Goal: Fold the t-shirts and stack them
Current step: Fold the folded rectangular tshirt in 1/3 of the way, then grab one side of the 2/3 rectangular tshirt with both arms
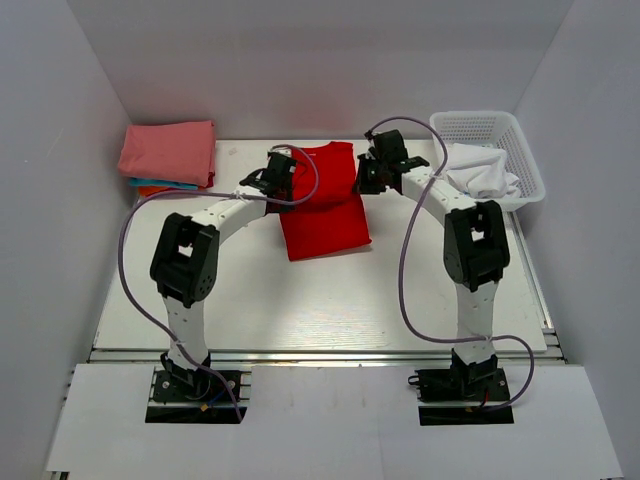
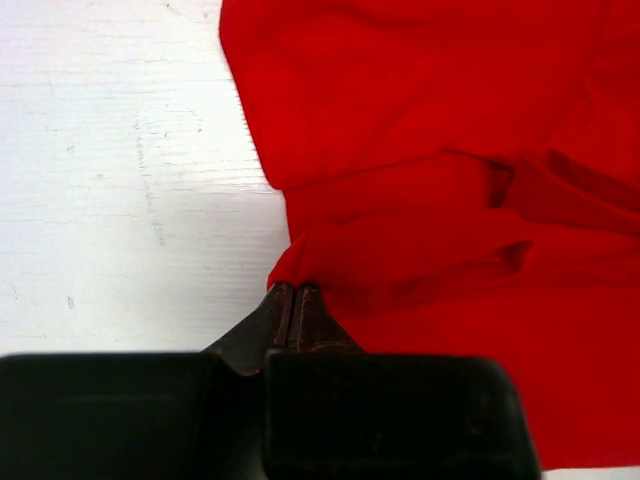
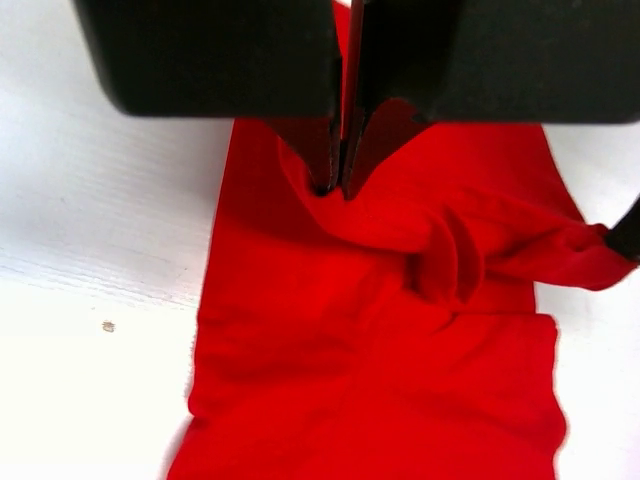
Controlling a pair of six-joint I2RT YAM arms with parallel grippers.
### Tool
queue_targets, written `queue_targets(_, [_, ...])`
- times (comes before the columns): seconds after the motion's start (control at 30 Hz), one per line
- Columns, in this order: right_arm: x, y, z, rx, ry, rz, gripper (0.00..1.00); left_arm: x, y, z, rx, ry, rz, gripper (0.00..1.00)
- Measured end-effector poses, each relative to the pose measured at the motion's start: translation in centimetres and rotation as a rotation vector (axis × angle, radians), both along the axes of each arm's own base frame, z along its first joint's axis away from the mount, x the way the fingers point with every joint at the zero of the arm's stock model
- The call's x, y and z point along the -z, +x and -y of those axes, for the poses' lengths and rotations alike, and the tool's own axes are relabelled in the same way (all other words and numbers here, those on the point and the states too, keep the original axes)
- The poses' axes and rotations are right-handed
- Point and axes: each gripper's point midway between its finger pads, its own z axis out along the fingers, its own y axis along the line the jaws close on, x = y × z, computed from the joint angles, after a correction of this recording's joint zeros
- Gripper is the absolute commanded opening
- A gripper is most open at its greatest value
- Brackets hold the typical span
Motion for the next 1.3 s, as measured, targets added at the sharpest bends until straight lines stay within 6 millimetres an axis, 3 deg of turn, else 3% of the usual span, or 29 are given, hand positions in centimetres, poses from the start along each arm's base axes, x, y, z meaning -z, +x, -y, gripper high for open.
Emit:
queue_targets(0.1, [1.5, 0.5, -0.1, 0.001, 0.005, -0.029, 0.00, 0.7, 0.4, -0.5, -0.006, -0.010, -0.017, 0.00])
queue_targets(0.13, [2.0, 0.7, -0.1, 0.003, 0.006, -0.039, 0.01, 0.7, 0.7, -0.5, -0.007, -0.015, -0.019, 0.13])
queue_targets(0.23, [3.1, 1.6, -0.2, 0.013, 0.025, -0.053, 0.09, 0.8, 1.9, -0.3, 0.001, -0.030, -0.016, 0.34])
queue_targets(0.3, [3.7, 2.5, -0.3, 0.025, 0.043, -0.051, 0.29, 0.9, 2.8, -0.5, -0.007, -0.033, -0.007, 0.45])
queue_targets(0.33, [3.8, 3.1, -0.4, 0.035, 0.055, -0.047, 0.35, 0.9, 3.1, -0.7, -0.013, -0.032, -0.003, 0.56])
queue_targets(0.37, [3.9, 3.9, -0.4, 0.045, 0.064, -0.041, 0.42, 1.0, 3.4, -0.8, -0.022, -0.035, -0.001, 0.77])
queue_targets(0.43, [3.9, 5.1, -0.6, 0.059, 0.089, -0.029, 0.54, 0.9, 4.4, -1.3, -0.033, -0.042, 0.011, 0.92])
queue_targets(0.47, [3.8, 6.4, -0.6, 0.067, 0.106, -0.014, 0.69, 0.8, 4.9, -1.6, -0.040, -0.047, 0.017, 0.99])
queue_targets(0.57, [3.0, 8.1, -0.5, 0.067, 0.149, 0.015, 0.89, -0.4, 7.1, -2.6, -0.072, -0.065, 0.051, 1.00])
queue_targets(0.67, [1.8, 8.2, 0.0, 0.047, 0.166, 0.045, 0.89, -2.2, 8.1, -3.7, -0.092, -0.076, 0.090, 1.00])
queue_targets(0.73, [1.4, 6.8, 0.8, 0.036, 0.159, 0.047, 0.89, -2.6, 7.6, -4.2, -0.092, -0.082, 0.100, 1.00])
queue_targets(0.83, [1.1, 2.4, 1.9, 0.017, 0.141, 0.009, 0.89, -2.1, 4.1, -4.4, -0.063, -0.088, 0.054, 1.00])
queue_targets(1.03, [0.7, -4.8, 3.4, -0.010, 0.156, -0.024, 0.91, 0.3, -3.1, -1.0, 0.098, -0.216, -0.057, 1.00])
queue_targets(1.2, [3.8, -8.6, 3.6, -0.018, 0.187, -0.134, 0.91, 4.2, -8.0, 1.5, 0.179, -0.258, -0.187, 1.00])
queue_targets(1.3, [5.3, -9.7, 3.6, -0.017, 0.194, -0.184, 0.91, 4.9, -9.4, 2.6, 0.202, -0.258, -0.214, 1.00])
